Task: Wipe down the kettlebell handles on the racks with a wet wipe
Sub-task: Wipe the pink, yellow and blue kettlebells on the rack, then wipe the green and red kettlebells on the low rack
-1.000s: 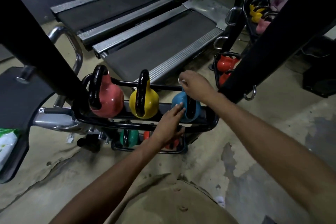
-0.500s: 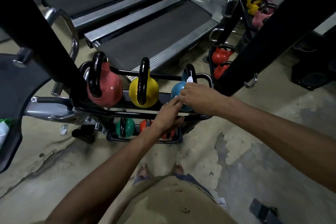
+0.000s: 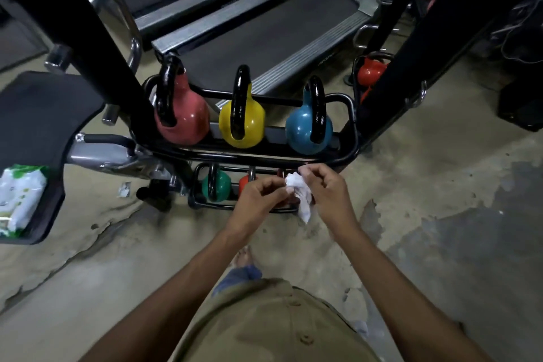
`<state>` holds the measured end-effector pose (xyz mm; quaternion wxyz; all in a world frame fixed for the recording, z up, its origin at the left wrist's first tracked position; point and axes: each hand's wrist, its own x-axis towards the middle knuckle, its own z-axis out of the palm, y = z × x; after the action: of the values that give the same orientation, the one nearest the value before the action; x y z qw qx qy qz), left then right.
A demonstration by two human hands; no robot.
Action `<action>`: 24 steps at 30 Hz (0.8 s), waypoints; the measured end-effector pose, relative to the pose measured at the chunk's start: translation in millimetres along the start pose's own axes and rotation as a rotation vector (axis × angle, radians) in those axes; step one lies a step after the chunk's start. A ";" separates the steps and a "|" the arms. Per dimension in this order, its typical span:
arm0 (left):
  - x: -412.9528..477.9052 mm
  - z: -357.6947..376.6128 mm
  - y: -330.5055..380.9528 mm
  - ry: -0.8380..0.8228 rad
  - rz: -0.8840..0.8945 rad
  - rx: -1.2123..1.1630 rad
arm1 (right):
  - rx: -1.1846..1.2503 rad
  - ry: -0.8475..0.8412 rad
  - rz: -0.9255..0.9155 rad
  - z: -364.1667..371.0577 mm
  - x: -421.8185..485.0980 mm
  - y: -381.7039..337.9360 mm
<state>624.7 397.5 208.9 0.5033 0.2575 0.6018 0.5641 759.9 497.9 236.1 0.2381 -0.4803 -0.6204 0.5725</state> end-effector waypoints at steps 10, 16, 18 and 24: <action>-75.0 2.0 -26.6 0.195 -0.045 -0.025 | 0.138 -0.349 -0.060 1.3 -76.4 34.8; -116.8 -18.5 -42.7 0.347 -0.058 -0.027 | -0.059 -0.577 -0.099 18.5 -106.5 41.8; -125.2 -24.9 -44.6 0.351 -0.060 -0.028 | -0.133 -0.509 -0.101 29.0 -111.9 41.2; -134.4 -51.3 -50.0 0.398 -0.075 0.011 | -0.144 -0.357 -0.113 67.3 -111.9 34.6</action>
<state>640.1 246.4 197.1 0.3937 0.1211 0.7017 0.5814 761.8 364.2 216.5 0.1211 -0.3511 -0.7180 0.5886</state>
